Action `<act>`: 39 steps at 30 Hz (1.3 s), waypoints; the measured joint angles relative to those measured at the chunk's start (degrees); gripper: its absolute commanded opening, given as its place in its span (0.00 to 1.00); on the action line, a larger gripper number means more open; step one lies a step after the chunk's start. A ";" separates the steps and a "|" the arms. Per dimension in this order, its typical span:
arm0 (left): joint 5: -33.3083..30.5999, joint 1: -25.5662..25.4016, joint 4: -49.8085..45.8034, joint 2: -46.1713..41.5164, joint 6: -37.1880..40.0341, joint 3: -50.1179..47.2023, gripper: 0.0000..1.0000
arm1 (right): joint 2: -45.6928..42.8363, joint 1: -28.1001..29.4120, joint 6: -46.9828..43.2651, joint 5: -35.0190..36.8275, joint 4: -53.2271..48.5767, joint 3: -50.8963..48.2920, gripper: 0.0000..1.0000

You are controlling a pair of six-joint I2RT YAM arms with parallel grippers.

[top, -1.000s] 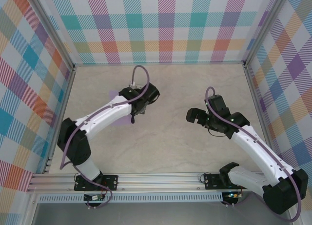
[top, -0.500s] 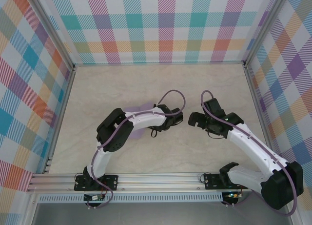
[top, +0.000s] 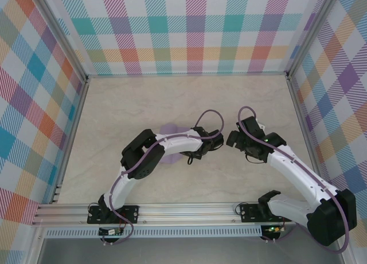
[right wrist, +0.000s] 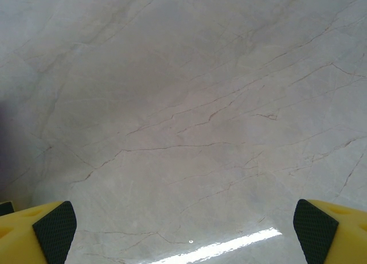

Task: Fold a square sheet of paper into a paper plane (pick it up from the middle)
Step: Turn over the paper at the center of the table.

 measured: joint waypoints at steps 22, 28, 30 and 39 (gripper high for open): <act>35.87 8.02 27.08 -13.16 -0.11 -17.49 0.56 | 8.26 -0.31 0.28 -18.62 11.17 -0.09 0.93; 38.77 8.87 30.49 -14.08 -1.42 -19.87 0.37 | 12.57 -0.33 0.94 -24.20 15.23 -0.09 0.60; 38.93 9.11 30.82 -14.10 -1.64 -20.35 0.30 | 14.60 -0.31 1.66 -25.99 16.74 -0.09 0.44; 38.99 9.35 31.50 -14.29 -2.71 -21.33 0.15 | 24.85 -0.04 3.87 -33.59 23.96 0.13 0.12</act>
